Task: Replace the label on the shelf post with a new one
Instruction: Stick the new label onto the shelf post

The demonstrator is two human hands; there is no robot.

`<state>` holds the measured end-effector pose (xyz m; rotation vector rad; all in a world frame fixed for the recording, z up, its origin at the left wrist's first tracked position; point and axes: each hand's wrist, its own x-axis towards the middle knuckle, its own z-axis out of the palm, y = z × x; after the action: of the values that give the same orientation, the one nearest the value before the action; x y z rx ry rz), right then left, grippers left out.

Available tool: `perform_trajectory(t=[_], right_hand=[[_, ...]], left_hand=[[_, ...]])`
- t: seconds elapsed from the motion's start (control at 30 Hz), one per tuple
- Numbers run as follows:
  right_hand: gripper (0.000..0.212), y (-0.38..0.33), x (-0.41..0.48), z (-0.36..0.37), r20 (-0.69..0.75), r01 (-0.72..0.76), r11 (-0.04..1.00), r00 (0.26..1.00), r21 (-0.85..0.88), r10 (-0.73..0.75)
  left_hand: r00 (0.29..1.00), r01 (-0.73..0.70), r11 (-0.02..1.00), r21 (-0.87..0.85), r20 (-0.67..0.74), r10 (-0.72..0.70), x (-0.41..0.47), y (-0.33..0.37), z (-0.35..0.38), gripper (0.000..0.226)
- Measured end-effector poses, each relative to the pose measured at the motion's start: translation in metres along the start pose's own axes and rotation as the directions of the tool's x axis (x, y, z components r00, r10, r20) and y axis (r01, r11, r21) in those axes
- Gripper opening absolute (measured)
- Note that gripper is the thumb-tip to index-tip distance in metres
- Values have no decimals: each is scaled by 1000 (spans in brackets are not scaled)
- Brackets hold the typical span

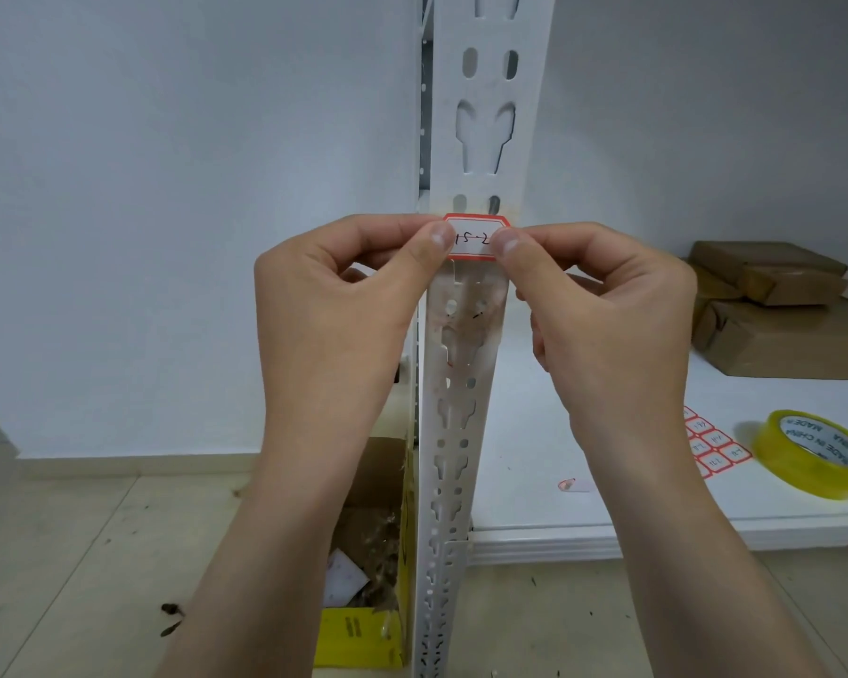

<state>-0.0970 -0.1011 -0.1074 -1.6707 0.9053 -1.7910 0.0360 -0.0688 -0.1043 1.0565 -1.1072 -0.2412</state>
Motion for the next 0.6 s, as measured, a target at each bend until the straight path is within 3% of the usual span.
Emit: perform_trajectory(t=[0.6], right_hand=[[14,-5,2,4,-50,78,993,995,-87,-82]], left_hand=[[994,-72,997,23,-85,74,-3,-1,10,5]])
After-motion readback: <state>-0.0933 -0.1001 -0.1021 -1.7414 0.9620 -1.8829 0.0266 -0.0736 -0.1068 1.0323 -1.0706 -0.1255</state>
